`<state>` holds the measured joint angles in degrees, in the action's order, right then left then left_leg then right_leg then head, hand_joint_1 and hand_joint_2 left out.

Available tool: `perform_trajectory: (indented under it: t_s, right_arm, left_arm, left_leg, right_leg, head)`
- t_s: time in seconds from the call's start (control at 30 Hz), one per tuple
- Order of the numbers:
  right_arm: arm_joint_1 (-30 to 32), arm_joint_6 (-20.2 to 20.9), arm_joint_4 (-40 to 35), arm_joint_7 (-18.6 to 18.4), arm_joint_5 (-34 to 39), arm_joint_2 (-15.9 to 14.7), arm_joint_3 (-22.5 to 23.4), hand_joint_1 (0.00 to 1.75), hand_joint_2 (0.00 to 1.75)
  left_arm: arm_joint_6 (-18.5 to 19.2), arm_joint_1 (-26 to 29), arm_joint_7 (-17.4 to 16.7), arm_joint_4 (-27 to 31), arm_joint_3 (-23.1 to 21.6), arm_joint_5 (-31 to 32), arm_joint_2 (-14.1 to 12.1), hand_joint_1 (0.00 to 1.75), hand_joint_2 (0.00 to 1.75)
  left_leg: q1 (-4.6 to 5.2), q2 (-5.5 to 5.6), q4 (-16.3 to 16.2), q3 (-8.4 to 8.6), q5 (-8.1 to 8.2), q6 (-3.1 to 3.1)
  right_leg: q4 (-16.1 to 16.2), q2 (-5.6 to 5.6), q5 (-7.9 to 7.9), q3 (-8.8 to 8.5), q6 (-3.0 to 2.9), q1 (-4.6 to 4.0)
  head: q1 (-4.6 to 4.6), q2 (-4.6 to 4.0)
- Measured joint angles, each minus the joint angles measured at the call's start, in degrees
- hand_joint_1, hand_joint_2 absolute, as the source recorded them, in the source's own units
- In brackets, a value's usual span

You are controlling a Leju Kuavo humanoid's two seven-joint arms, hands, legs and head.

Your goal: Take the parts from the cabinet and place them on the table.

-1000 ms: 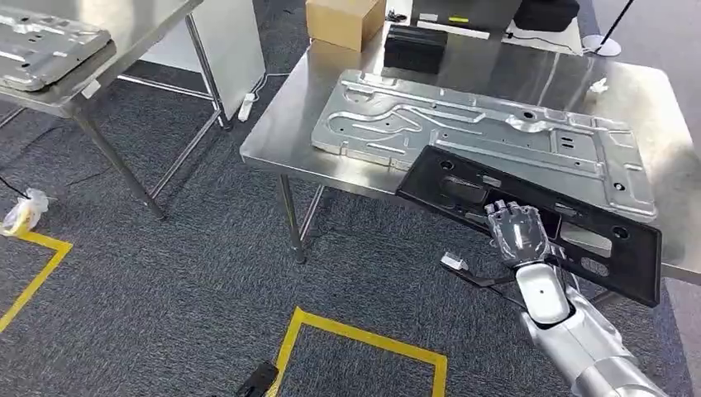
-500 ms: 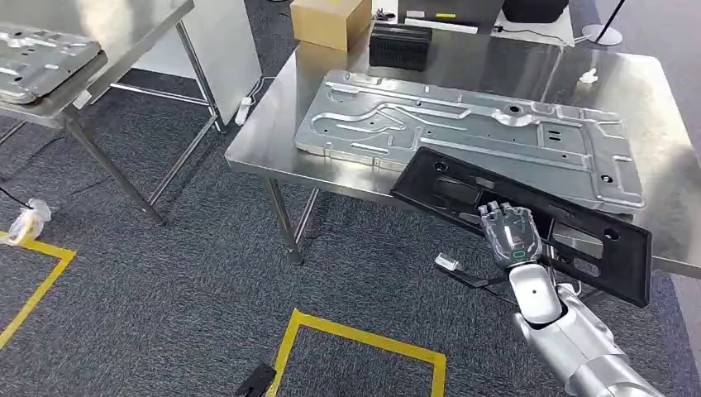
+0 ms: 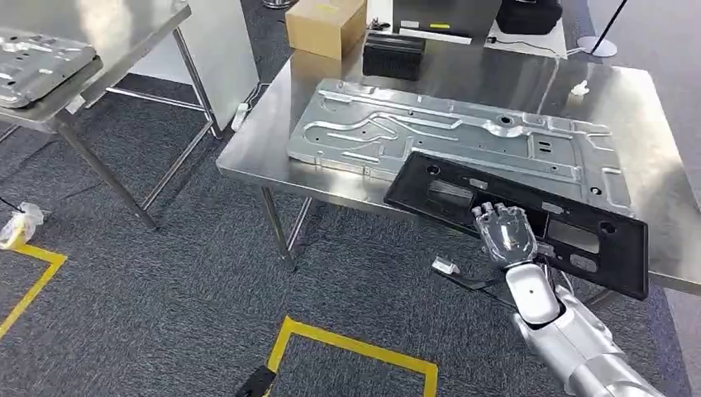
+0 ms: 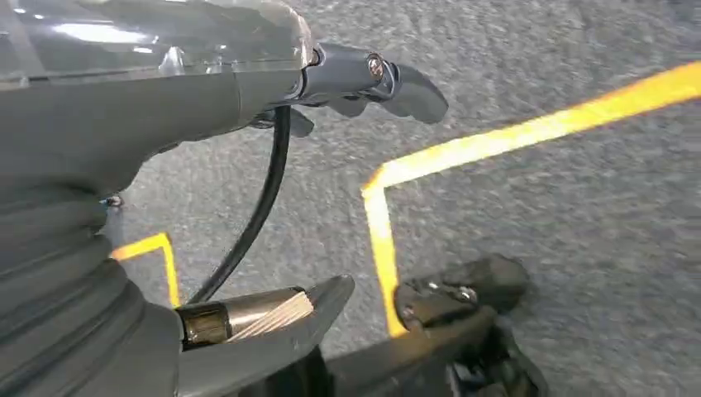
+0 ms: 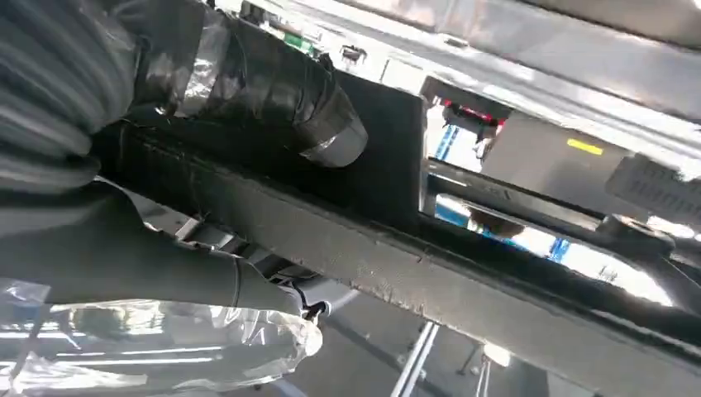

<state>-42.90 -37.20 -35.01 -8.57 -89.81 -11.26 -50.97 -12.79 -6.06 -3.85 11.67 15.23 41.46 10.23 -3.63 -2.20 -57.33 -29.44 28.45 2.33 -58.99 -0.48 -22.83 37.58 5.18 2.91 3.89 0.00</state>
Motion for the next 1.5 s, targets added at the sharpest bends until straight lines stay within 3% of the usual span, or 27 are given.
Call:
perform_trajectory:
  t_s: [0.03,0.13,0.17,0.2,0.27,0.3,0.33,0.37,0.43,0.47,0.5,0.53,0.63,0.67,0.7,0.8,0.83,0.9,0.97,1.0,1.1,1.2,1.3,1.33,1.4,1.47,1.5]
  right_arm:
    - [-0.06,0.13,0.02,0.04,0.00,0.00,-0.22,1.75,1.75]
    - [-0.24,0.43,-0.04,0.30,0.00,0.00,-0.85,1.75,1.75]
    - [-0.50,0.83,-0.28,0.61,0.00,0.00,-1.03,1.75,1.75]
    - [-0.98,1.37,-0.33,0.87,0.00,0.00,-1.29,1.75,1.75]
    - [-1.83,2.52,-0.79,1.73,0.00,0.15,-1.97,1.75,1.75]
    - [-1.94,2.93,-0.94,2.07,0.00,0.20,-2.28,1.75,1.75]
    - [-1.93,3.32,-1.03,2.40,0.00,0.22,-2.49,1.75,1.75]
    - [-1.93,3.58,-1.18,2.69,0.00,0.22,-2.69,1.75,1.75]
    - [-2.27,3.87,-1.60,3.06,0.00,0.24,-3.02,1.75,1.75]
    - [-2.53,4.00,-1.84,3.19,0.00,0.24,-3.17,1.75,1.75]
    - [-2.89,4.18,-1.90,3.30,0.00,0.24,-3.43,1.75,1.75]
    - [-3.18,4.35,-1.90,3.41,0.00,0.26,-3.59,1.75,1.75]
    - [-3.32,4.81,-2.19,3.41,0.00,0.26,-4.20,1.75,1.75]
    - [-3.49,5.01,-2.47,3.34,0.02,0.17,-4.44,1.75,1.75]
    - [-3.88,5.20,-2.54,3.34,0.02,-0.02,-4.70,1.75,1.75]
    - [-5.65,6.79,-2.71,4.13,0.02,0.00,-6.47,1.75,1.75]
    - [-5.87,7.37,-2.71,4.64,0.04,0.00,-7.01,1.75,1.75]
    - [-6.75,8.68,-3.35,5.71,0.04,0.20,-8.05,1.75,1.75]
    - [-8.70,10.32,-4.64,6.38,0.04,0.35,-8.87,1.75,1.75]
    - [-9.34,10.60,-4.94,6.51,0.04,0.46,-9.18,1.75,1.75]
    - [-10.71,11.04,-5.95,6.67,0.02,0.74,-10.47,1.75,1.75]
    - [-11.51,10.86,-7.13,6.32,0.09,1.00,-11.15,1.75,1.75]
    - [-12.72,11.02,-7.85,5.99,0.13,1.53,-11.63,1.75,1.75]
    - [-12.72,11.04,-7.96,5.99,0.15,1.59,-11.78,1.75,1.75]
    - [-12.72,11.23,-7.96,6.01,0.15,1.62,-12.24,1.75,1.75]
    - [-12.81,11.26,-8.28,6.01,0.15,1.62,-12.39,1.75,1.75]
    - [-12.87,11.26,-8.53,6.01,0.15,1.62,-12.44,1.75,1.75]
  left_arm:
    - [-0.09,0.01,-0.02,0.00,0.07,0.00,0.13,0.00,1.75]
    - [-0.13,0.12,-0.07,0.00,0.18,0.30,0.26,0.00,1.75]
    - [-0.20,0.03,-0.05,0.00,0.22,0.55,0.26,0.00,1.75]
    - [-0.24,-0.05,-0.04,0.00,0.30,0.59,0.26,0.00,1.75]
    - [-0.28,-0.04,-0.04,0.00,0.52,0.77,0.26,0.00,1.75]
    - [-0.28,0.08,-0.04,0.00,0.61,0.77,0.26,0.00,1.75]
    - [-0.28,0.30,-0.04,0.00,0.66,0.77,0.26,0.00,1.75]
    - [-0.28,0.43,-0.02,0.00,0.66,0.77,0.26,0.00,1.75]
    - [-0.26,0.48,0.02,0.00,0.68,0.77,0.28,0.00,1.75]
    - [-0.26,0.47,0.02,0.00,0.72,0.77,0.26,0.00,1.75]
    - [-0.24,0.46,0.02,-0.02,0.87,0.74,-0.13,0.00,1.75]
    - [-0.26,0.44,0.02,0.00,0.92,0.74,0.18,0.00,1.75]
    - [-0.20,0.51,-0.02,-0.02,1.09,0.88,0.28,0.00,1.75]
    - [-0.17,0.61,-0.04,-0.02,1.14,1.05,0.68,0.00,1.75]
    - [-0.18,0.55,-0.02,-0.02,1.22,1.22,0.56,0.00,1.75]
    - [0.35,0.28,-0.13,-0.02,1.53,1.88,0.59,0.00,1.75]
    - [0.44,0.37,-0.26,-0.02,1.62,1.97,0.65,0.00,1.75]
    - [0.61,0.65,-0.42,-0.02,1.66,2.43,0.66,0.00,1.75]
    - [0.63,0.58,-0.44,-0.02,1.66,2.60,0.76,0.00,1.75]
    - [0.63,0.63,-0.44,-0.02,1.73,2.67,0.74,0.00,1.75]
    - [0.63,0.22,-0.52,-0.04,1.92,2.78,0.83,0.00,1.75]
    - [0.63,0.28,-0.44,-0.04,2.01,2.91,0.85,0.00,1.75]
    - [0.63,0.29,-0.39,-0.04,2.16,2.91,0.90,0.00,1.75]
    - [0.65,0.41,-0.39,-0.04,2.19,2.89,0.90,0.00,1.75]
    - [0.63,0.79,-0.42,-0.04,2.21,2.89,0.90,0.00,1.75]
    - [0.63,0.95,-0.44,-0.04,2.21,2.89,0.90,0.00,1.75]
    - [0.63,1.00,-0.48,-0.04,2.23,2.89,0.92,0.00,1.75]
  left_leg:
    - [0.17,0.04,0.31,0.06,-0.01,0.27]
    - [-0.26,0.03,0.71,0.69,0.64,0.94]
    - [-0.30,0.66,-1.01,0.17,1.57,0.59]
    - [-0.04,0.88,-4.63,-1.72,3.15,0.26]
    - [0.86,1.18,-14.93,-7.82,6.74,-0.34]
    - [1.23,1.37,-18.80,-10.45,7.44,-0.77]
    - [1.67,1.56,-20.45,-12.26,6.72,-1.47]
    - [2.25,1.63,-19.20,-12.53,4.64,-2.38]
    - [3.78,1.95,-10.49,-10.06,-2.21,-4.93]
    - [4.72,2.53,-5.40,-8.44,-5.18,-6.75]
    - [4.72,2.53,-4.74,-7.57,-4.17,-8.06]
    - [4.99,2.53,-2.78,-6.75,-3.90,-7.79]
    - [5.22,2.51,-1.56,-6.07,-3.85,-7.68]
    - [4.14,2.08,0.35,-4.63,-4.51,-6.98]
    - [4.15,2.17,1.18,-3.93,-4.51,-6.88]
    - [3.83,2.03,1.32,-2.94,-3.76,-6.51]
    - [3.61,2.04,1.25,-2.53,-3.35,-6.24]
    - [3.10,2.08,0.80,-1.57,-2.35,-5.58]
    - [2.71,1.94,-0.13,-0.67,-0.87,-4.74]
    - [2.76,1.84,-0.32,-1.03,-0.25,-4.23]
    - [3.06,1.79,-0.53,-0.88,0.21,-2.99]
    - [2.89,1.79,-2.19,-0.97,1.77,-2.15]
    - [2.83,1.81,-15.99,-9.00,6.52,-1.71]
    - [2.83,1.82,-19.34,-11.51,6.69,-1.69]
    - [2.86,1.82,-17.45,-12.54,2.53,-2.00]
    - [2.88,1.83,-8.00,-9.58,-4.59,-2.60]
    - [2.95,1.92,-3.59,-8.31,-6.79,-2.97]
  right_leg:
    - [-0.71,0.31,-0.42,0.27,-2.06,0.04]
    - [-1.39,0.79,-1.29,0.40,-3.97,-0.18]
    - [-1.35,0.82,-1.55,0.07,-4.49,-0.36]
    - [-1.29,0.94,-1.71,-0.13,-4.77,-0.55]
    - [-1.27,1.32,-2.08,-0.44,-5.50,-1.22]
    - [-1.27,1.51,-2.32,-0.73,-5.87,-1.72]
    - [-1.27,1.67,-2.62,-1.21,-6.25,-2.30]
    - [-1.27,1.87,-2.95,-1.71,-6.45,-2.82]
    - [-1.21,2.13,-3.60,-2.90,-6.83,-3.99]
    - [-1.14,2.19,-3.94,-3.39,-7.03,-4.21]
    - [-1.05,2.18,-4.18,-3.45,-6.88,-4.59]
    - [-0.96,2.54,-4.24,-3.40,-6.71,-3.94]
    - [0.05,2.56,-4.15,-3.80,-5.96,-3.53]
    - [-0.22,2.30,-4.56,-3.98,-5.65,-3.70]
    - [-2.18,1.79,-5.54,-3.17,-5.24,-3.96]
    - [-14.79,1.23,-10.33,4.04,-3.96,-2.64]
    - [-17.23,1.12,-10.37,5.82,-3.54,-2.28]
    - [-13.57,0.87,-5.91,5.26,-2.70,-1.60]
    - [-2.90,0.21,1.06,1.07,-2.07,-0.95]
    - [-1.69,-0.35,0.15,0.51,-2.02,-1.02]
    - [-0.89,-0.10,-0.98,0.05,-3.91,-1.81]
    - [-0.28,0.18,-1.63,-1.10,-5.25,-1.27]
    - [-0.26,0.51,-2.49,-2.01,-6.04,-1.49]
    - [-0.26,0.69,-2.87,-2.47,-6.04,-1.62]
    - [-0.27,0.99,-3.71,-3.68,-5.93,-1.76]
    - [-0.27,1.18,-4.69,-5.17,-5.68,-1.79]
    - [-0.24,1.19,-5.17,-5.59,-5.47,-1.77]
  head:
    - [-0.70,0.00]
    - [-1.22,0.00]
    - [-1.35,0.00]
    - [-1.47,0.00]
    - [-1.60,0.00]
    - [-1.60,0.00]
    - [-1.57,0.00]
    - [-1.60,0.00]
    - [-1.58,0.00]
    - [-1.55,0.00]
    - [-0.98,0.00]
    - [-1.18,0.00]
    - [-1.34,0.00]
    - [-1.51,0.00]
    - [-1.11,0.00]
    - [-1.07,0.00]
    - [-1.05,0.00]
    - [-1.03,0.00]
    - [-1.01,0.00]
    - [-1.03,0.00]
    - [-1.31,0.00]
    - [-1.38,0.00]
    - [-1.66,0.00]
    - [-1.66,0.00]
    - [-1.66,0.00]
    - [-1.64,0.00]
    - [-1.62,0.00]
